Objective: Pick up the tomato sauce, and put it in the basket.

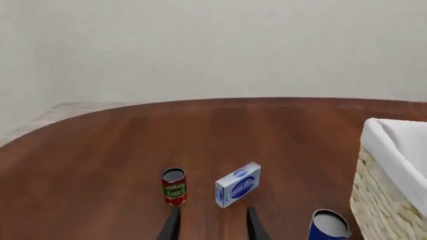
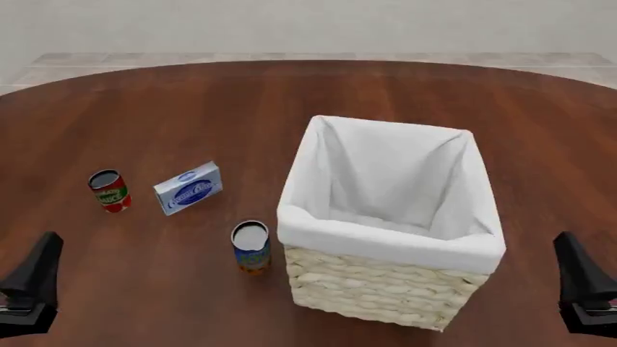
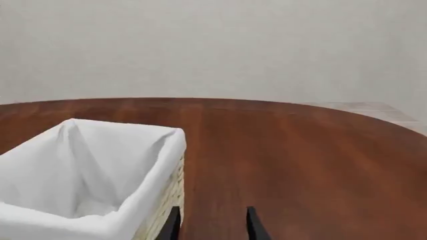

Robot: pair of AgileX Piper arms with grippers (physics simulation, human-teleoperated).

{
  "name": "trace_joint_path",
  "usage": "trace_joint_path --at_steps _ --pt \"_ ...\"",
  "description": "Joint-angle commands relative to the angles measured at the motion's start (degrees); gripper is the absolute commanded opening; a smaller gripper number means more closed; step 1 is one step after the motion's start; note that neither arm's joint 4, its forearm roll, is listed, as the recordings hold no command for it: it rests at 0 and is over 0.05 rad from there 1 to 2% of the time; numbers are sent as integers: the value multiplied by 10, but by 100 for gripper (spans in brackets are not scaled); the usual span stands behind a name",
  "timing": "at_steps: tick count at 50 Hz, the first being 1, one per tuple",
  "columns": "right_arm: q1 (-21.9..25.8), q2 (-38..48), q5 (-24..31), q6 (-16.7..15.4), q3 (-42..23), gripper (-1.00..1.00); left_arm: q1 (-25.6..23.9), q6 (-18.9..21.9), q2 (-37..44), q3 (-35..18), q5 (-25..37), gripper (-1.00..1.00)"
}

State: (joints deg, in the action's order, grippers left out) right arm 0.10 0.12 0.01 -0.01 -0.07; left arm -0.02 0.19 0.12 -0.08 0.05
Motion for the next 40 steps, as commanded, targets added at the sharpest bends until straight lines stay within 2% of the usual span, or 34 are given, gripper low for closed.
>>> trace_joint_path --at_steps 1,12,27,31,37,40 --pt "5 2 0 0 -1 100 -1 8 2 -1 4 100" --pt "11 2 2 -1 0 100 -3 16 15 0 -3 100" --pt "18 2 3 -3 0 100 -6 15 62 -2 -44 100" --pt "19 3 4 -4 0 100 -4 5 63 -5 -42 100" --pt "21 5 3 -5 0 100 0 17 88 -31 -45 100" --pt "23 6 3 -6 0 100 -3 21 129 -50 -62 100"
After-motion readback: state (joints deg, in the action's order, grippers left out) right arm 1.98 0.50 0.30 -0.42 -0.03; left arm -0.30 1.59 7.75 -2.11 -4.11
